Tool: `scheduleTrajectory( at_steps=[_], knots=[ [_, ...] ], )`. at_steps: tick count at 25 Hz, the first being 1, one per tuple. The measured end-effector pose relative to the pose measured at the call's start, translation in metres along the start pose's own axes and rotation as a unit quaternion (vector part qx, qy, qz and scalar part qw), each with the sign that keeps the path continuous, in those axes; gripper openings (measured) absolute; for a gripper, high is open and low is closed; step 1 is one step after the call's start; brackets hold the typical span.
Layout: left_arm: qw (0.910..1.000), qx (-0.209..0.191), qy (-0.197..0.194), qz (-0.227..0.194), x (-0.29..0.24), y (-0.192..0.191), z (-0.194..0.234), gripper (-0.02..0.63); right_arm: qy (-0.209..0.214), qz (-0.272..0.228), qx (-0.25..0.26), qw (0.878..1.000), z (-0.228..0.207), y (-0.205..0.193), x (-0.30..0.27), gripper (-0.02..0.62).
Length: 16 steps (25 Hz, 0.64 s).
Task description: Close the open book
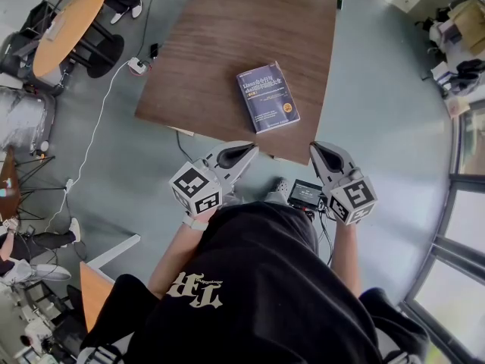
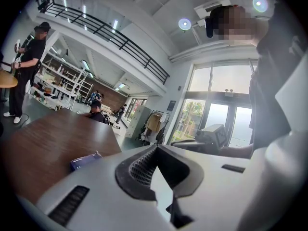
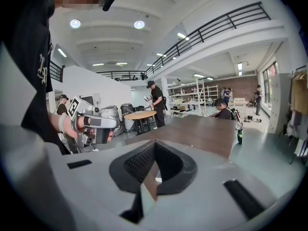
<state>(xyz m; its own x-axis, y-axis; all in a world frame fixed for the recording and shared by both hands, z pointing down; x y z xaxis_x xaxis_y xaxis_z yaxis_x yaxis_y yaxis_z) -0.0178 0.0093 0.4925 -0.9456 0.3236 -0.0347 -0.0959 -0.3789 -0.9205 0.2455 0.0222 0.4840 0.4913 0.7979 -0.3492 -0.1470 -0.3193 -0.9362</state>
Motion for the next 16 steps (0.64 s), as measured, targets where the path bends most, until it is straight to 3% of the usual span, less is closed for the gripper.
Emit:
scheduleTrajectory(
  at_steps=[16],
  knots=[
    [1.0000, 0.007, -0.001, 0.005, -0.0003, -0.0041, 0.0000, 0.006, 0.000, 0.002, -0.001, 1.000, -0.0014, -0.0008, -0.0014, -0.012]
  ],
)
Point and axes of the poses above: the fingertips, and each gripper's own axes: x backward along the fingers, z to its left, y out of its top, the point moved 9 cm from there along x, backward along the fingers, and after that the axes turned 10 degrees about -y, right-handed, at the moved point
